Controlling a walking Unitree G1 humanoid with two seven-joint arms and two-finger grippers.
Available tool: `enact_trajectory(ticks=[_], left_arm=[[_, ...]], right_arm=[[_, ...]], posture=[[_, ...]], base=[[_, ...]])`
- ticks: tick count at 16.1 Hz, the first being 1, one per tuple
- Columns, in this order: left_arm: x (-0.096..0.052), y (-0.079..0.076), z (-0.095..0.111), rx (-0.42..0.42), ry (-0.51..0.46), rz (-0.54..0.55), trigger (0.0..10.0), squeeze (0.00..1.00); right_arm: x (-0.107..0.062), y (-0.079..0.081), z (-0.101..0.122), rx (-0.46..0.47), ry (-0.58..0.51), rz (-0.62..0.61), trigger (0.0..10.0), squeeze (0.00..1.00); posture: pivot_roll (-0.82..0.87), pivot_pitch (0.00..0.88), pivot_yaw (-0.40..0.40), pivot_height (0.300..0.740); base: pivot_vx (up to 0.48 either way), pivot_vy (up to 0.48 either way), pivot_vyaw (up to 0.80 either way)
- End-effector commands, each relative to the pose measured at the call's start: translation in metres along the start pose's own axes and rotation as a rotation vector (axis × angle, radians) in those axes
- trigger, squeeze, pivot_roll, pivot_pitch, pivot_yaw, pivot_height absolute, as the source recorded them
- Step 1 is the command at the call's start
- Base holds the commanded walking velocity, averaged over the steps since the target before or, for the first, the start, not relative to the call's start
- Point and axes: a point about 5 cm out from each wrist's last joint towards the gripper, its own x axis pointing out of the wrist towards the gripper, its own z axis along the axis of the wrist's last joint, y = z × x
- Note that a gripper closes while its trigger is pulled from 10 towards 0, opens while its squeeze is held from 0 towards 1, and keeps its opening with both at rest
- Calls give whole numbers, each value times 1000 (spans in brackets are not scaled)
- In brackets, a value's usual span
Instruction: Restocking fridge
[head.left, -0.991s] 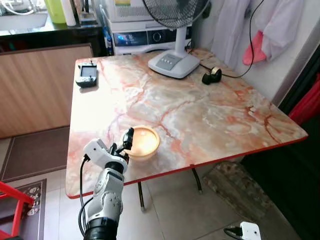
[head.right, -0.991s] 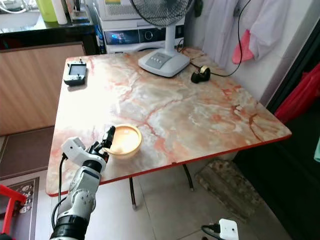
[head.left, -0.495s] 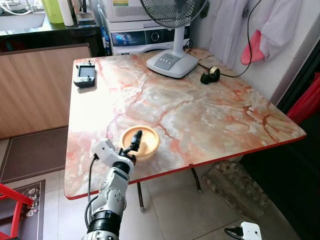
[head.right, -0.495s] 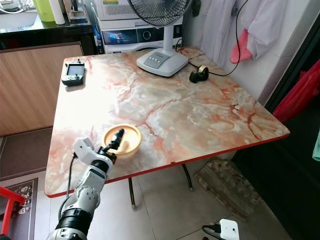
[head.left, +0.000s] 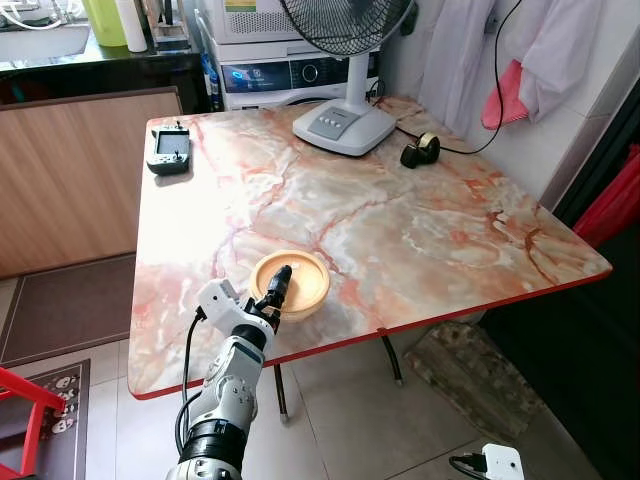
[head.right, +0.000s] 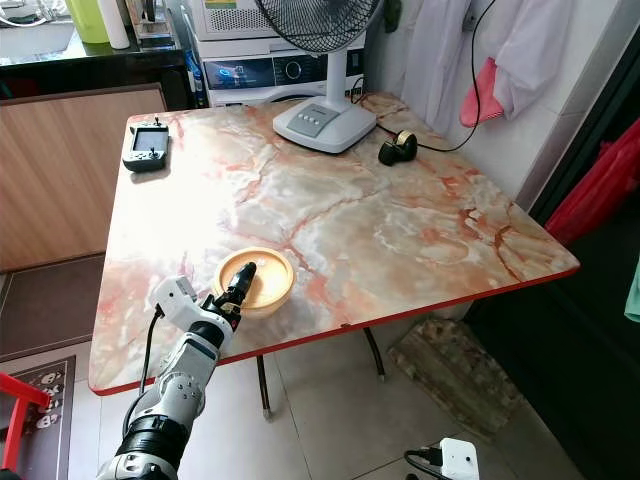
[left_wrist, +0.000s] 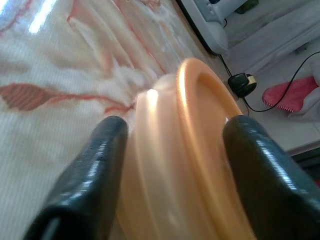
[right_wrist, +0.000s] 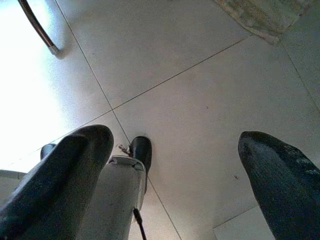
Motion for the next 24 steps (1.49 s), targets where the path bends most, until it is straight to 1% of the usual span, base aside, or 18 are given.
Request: enact_trajectory(ticks=[1, 6, 14, 19, 20, 21, 22, 23, 24], left_arm=[[3, -6, 1, 24, -4, -23, 0, 0], [4, -9, 1, 16, -14, -36, 0, 0], [6, -15, 16, 7, -77, -66, 0, 0], [6, -15, 20, 13, -89, -70, 0, 0], [5, -15, 22, 18, -96, -72, 0, 0], [4, -20, 37, 42, -160, -74, 0, 0], [1, -24, 49, 94, -207, -84, 6549, 0], [0, -26, 54, 123, -224, -93, 10000, 0], [-5, -30, 63, 232, -257, -122, 10000, 0]], right_arm=[[0, -3, 3, 0, -7, -12, 10000, 0], [0, -3, 3, -2, -8, -11, 10000, 0], [0, -2, 3, 0, -8, -8, 10000, 0], [0, -1, 4, 2, -10, -8, 10000, 0], [0, -1, 4, 1, -10, -8, 10000, 0], [0, -2, 4, 5, -15, -10, 10000, 0], [0, -2, 4, 2, -16, -11, 10000, 0], [0, -2, 5, -1, -16, -11, 10000, 0], [0, -2, 4, -4, -19, -14, 10000, 0]], posture=[[134, 0, -60, 740], [131, 0, -61, 740], [137, 0, -61, 740], [134, 0, -59, 740], [134, 0, -59, 740], [133, 0, -60, 740], [134, 0, -56, 740], [134, 0, -56, 740], [135, 0, -52, 740]], base=[[0, 0, 0], [0, 0, 0], [0, 0, 0], [0, 0, 0], [0, 0, 0], [0, 0, 0], [0, 0, 0], [0, 0, 0], [0, 0, 0]])
